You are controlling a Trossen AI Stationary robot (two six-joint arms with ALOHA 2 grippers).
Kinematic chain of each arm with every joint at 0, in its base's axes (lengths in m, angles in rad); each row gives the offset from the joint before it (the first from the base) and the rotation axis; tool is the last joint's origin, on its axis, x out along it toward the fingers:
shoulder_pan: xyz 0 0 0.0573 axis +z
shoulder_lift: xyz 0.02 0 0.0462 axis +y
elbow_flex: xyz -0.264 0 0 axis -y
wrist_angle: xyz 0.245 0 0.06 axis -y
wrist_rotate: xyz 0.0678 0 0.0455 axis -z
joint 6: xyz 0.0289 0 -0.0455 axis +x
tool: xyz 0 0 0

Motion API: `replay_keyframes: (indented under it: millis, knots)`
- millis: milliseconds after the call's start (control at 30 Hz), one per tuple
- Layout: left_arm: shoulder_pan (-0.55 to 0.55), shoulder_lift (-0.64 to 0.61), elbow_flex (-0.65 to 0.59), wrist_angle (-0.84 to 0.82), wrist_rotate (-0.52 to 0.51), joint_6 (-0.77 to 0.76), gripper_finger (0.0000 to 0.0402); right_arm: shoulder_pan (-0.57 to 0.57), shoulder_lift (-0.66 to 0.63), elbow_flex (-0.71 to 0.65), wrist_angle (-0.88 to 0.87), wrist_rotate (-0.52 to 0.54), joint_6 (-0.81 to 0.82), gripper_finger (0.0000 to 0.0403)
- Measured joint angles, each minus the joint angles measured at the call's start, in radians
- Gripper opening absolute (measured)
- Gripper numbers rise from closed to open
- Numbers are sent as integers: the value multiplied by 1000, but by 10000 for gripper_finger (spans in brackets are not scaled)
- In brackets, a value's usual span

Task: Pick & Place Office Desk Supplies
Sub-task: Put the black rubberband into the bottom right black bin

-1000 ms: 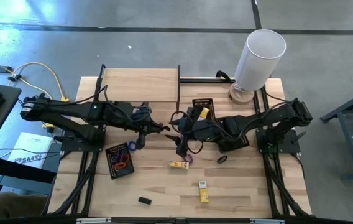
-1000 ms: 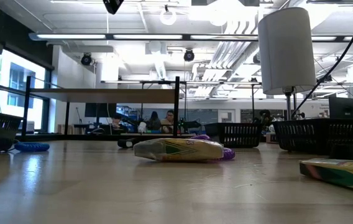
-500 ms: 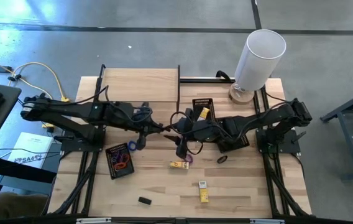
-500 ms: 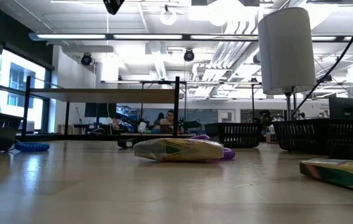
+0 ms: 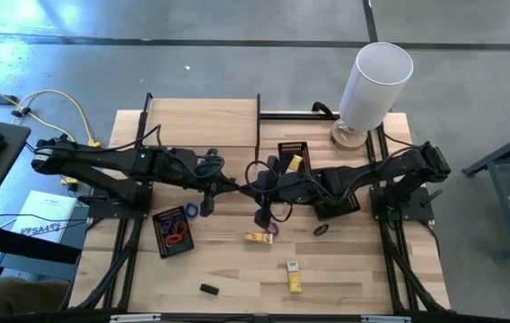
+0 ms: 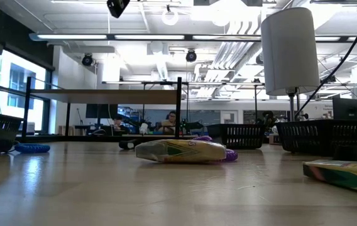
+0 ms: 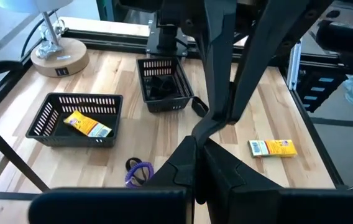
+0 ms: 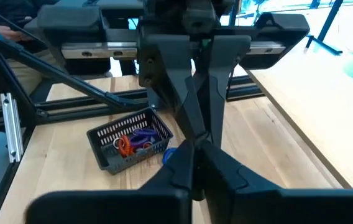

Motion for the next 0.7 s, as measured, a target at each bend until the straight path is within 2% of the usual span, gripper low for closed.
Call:
replay_keyframes:
  millis: [500,600,700]
  knots:
    - [-5,1,0,3,4,-1,5,0,0,0,-20,6,8,4]
    - [-5,1,0,5,2,-54,6,0,0,0,-20,10,10,4]
    - [-5,1,0,7,-2,-168,14,1,0,0,-20,10,11,4]
